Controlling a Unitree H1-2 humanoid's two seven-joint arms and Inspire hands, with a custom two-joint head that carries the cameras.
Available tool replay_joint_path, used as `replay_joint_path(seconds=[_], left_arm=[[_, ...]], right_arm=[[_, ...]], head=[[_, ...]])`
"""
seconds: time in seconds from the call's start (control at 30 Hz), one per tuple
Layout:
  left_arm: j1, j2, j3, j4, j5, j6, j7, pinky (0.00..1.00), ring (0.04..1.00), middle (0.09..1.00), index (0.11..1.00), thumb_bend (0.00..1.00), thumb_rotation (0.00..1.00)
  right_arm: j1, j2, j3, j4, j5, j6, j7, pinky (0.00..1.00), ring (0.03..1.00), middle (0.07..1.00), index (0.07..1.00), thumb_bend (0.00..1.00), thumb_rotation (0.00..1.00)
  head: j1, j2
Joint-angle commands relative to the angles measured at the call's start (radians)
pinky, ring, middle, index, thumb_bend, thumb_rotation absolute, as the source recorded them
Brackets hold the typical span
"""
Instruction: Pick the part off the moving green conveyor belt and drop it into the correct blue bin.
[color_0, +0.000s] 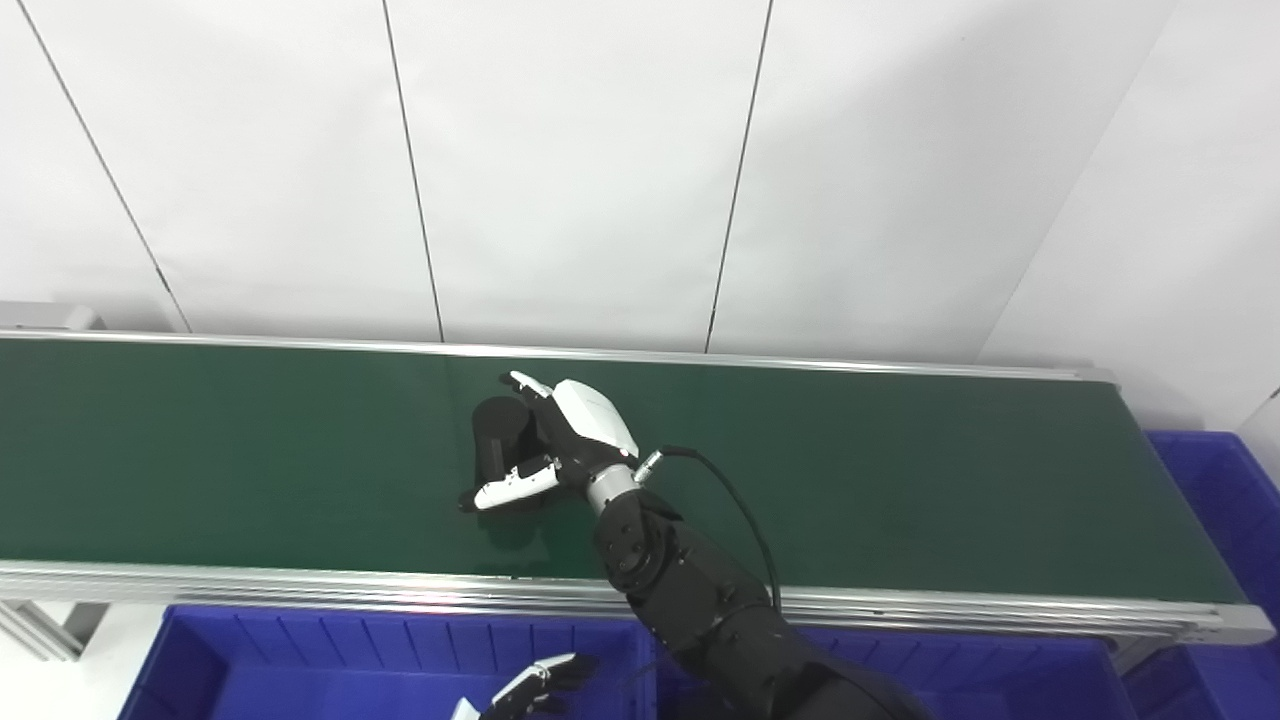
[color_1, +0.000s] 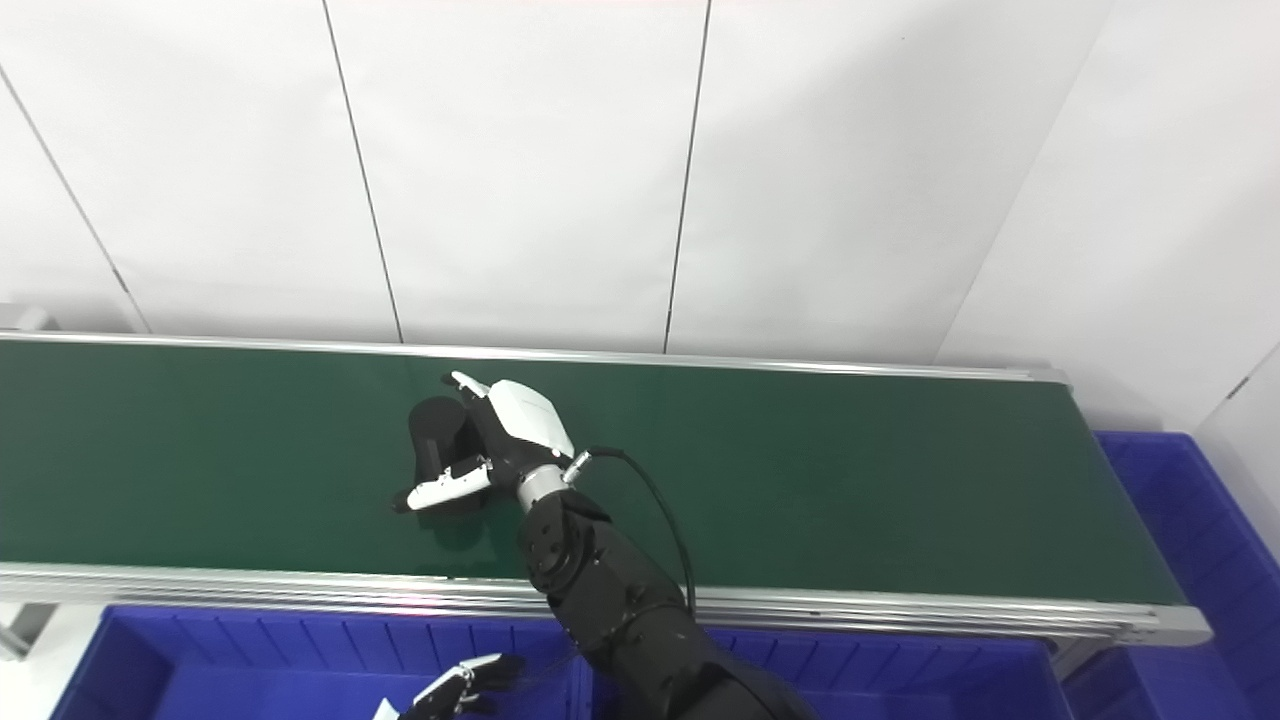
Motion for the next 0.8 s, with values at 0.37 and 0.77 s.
replay_joint_path(seconds=[0.37,0.77], left_arm=[[-0.017,0.017,-0.014,-0.039,0.005,-0.032,0.027,0.69,0.766,0.780,0.752,0.61,0.87],[0.000,0.014,0.014,-0.065,-0.008,-0.032,0.000,0.70,0.770,0.782,0.752,0.66,0.87]], right_arm=[[-0.003,0.044,-0.036,0.028,0.023,-0.108,-0.232,0.14,0.192,0.470,0.488,0.52,0.00],[0.130,0.014,-0.088,-0.241,0.045,-0.088,-0.254,0.16,0.219,0.471,0.488,0.52,0.00]], head=[[-0.005,0.010],[-0.022,0.042]])
